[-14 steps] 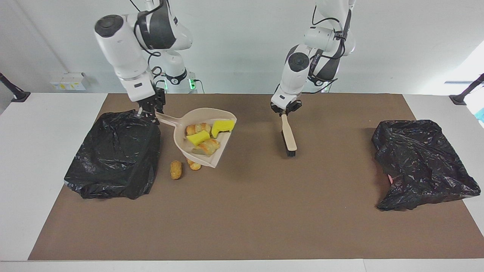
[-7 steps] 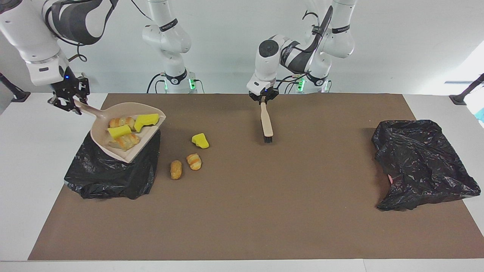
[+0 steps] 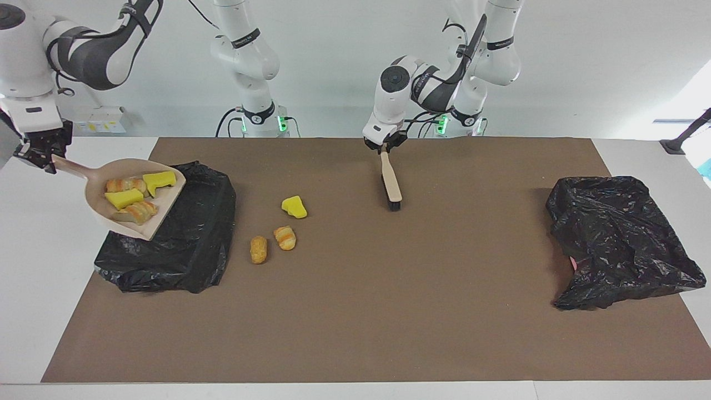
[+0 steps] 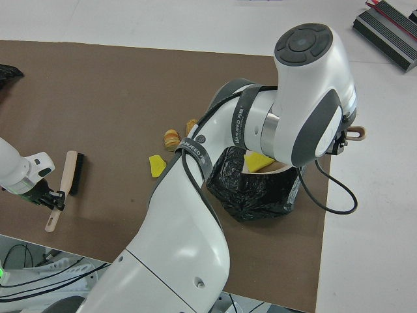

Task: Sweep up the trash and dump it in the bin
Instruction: 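Carry the dustpan over the black bag with the right gripper, then tip the dustpan into the bag while the left gripper drops the brush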

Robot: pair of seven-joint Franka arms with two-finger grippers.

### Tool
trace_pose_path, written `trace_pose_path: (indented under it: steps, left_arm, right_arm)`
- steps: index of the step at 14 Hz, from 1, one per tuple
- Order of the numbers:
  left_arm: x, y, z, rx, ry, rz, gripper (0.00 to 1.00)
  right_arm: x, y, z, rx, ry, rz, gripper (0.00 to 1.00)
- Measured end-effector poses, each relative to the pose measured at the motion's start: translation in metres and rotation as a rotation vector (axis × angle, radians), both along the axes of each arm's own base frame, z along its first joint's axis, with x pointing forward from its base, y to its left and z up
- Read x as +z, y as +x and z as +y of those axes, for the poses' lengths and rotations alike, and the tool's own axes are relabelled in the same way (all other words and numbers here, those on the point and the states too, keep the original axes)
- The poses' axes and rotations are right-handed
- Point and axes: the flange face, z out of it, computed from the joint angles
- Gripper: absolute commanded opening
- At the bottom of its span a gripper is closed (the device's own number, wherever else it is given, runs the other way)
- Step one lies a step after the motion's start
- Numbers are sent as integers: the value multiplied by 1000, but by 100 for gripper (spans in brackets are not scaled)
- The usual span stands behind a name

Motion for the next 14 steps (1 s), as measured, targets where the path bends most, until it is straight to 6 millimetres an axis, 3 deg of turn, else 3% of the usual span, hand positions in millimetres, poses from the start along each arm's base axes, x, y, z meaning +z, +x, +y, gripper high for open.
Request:
trace_pose_path:
  steps: [5,9,14]
  left_arm:
    - [2,11,11,28,7,12,100]
    - [36,58,44,40,-12,41,100]
    - [87,121,100,10,-91,11,100]
  right_arm:
    - [2,28,60,196,-214,78,0]
    - [-4,37,87,288,-323,130,0]
    - [-3,40,94,320,-378,148,0]
